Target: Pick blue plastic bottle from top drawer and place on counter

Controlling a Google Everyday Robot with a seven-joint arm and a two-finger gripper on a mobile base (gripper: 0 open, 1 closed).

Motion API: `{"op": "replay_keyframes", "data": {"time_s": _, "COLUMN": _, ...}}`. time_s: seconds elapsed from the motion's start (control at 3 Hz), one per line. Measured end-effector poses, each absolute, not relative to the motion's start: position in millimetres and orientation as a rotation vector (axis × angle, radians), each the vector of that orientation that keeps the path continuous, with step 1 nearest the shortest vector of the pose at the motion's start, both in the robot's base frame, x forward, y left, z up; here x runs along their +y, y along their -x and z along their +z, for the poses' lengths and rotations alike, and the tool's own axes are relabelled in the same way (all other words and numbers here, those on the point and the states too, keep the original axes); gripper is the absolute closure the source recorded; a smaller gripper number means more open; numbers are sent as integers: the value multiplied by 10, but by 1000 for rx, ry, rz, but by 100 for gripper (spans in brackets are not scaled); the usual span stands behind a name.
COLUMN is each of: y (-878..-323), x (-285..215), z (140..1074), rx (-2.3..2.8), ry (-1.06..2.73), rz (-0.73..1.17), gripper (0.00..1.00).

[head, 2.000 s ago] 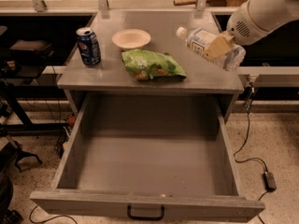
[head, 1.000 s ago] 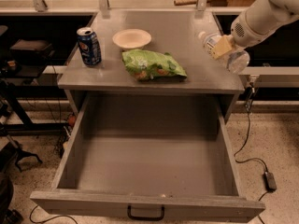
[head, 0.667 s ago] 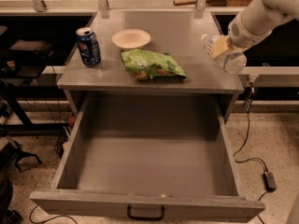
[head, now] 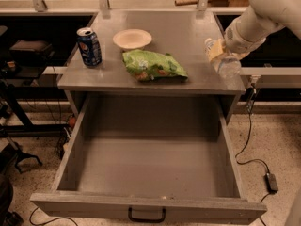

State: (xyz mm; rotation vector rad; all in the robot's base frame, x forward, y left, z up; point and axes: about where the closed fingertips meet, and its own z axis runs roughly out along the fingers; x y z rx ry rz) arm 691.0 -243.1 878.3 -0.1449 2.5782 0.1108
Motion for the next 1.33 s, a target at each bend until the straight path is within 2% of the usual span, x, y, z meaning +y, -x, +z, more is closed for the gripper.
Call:
{"op": "replay_keyframes", "data": {"time_s": 0.33, "y": -6928, "x": -2390, "z": 8695, "rx": 2581, "ry": 89, "rz": 126, "gripper": 100}}
{"op": "replay_keyframes", "data": {"time_s": 0.67, "y": -6941, "x": -2367, "z": 8623, "rx": 2585, "ry": 56, "rz": 133, "gripper": 82}}
{"op": "replay_keyframes", "data": {"time_s": 1.33, "y": -6955, "x": -2361, "z": 8617, "rx": 2572, "ry": 32, "rz": 124, "gripper": 35}}
